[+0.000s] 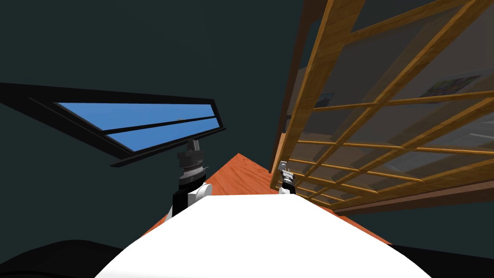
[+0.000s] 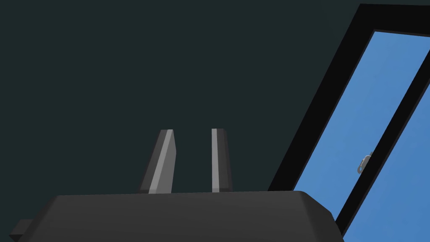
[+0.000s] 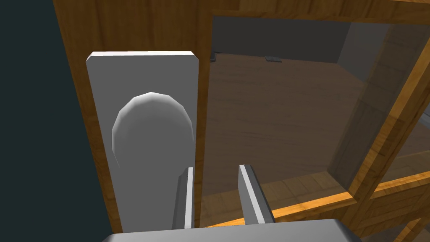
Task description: Pull the door open
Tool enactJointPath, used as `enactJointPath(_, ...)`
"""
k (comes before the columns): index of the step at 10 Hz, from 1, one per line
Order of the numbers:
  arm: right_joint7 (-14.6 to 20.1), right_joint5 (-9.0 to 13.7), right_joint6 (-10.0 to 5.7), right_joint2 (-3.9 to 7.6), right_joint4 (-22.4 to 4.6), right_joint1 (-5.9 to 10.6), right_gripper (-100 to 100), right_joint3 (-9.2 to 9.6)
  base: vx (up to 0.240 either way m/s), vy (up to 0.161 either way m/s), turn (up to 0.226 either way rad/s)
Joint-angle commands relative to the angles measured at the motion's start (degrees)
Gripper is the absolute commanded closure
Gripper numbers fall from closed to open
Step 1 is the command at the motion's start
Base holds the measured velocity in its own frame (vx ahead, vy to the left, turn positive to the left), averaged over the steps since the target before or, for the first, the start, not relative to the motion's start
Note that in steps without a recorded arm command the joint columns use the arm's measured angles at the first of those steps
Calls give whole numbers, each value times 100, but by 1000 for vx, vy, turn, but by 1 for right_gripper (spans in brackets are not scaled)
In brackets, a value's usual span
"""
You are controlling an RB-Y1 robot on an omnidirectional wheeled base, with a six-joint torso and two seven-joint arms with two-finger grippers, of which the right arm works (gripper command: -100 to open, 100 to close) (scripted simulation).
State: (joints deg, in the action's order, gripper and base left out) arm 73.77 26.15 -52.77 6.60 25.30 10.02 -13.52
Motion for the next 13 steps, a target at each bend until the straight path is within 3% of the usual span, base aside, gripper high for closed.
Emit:
enactJointPath(1, -36, -39, 84, -73, 286, -16, -100, 63, 14, 3, 15)
enactJointPath(5, -36, -39, 84, -73, 302, -16, -100, 63, 2, 0, 3)
enactJointPath(6, 120, -52, 91, 5, 172, -27, -100, 102, -156, 7, 68)
enactJointPath(9, 211, -91, 102, -1, 196, -6, -100, 178, -194, -18, 64)
enactJointPath(11, 413, -178, 127, -13, 249, 41, -100, 348, -194, -11, 132)
enactJointPath(13, 413, -178, 127, -13, 249, 41, -100, 348, -106, 12, 4)
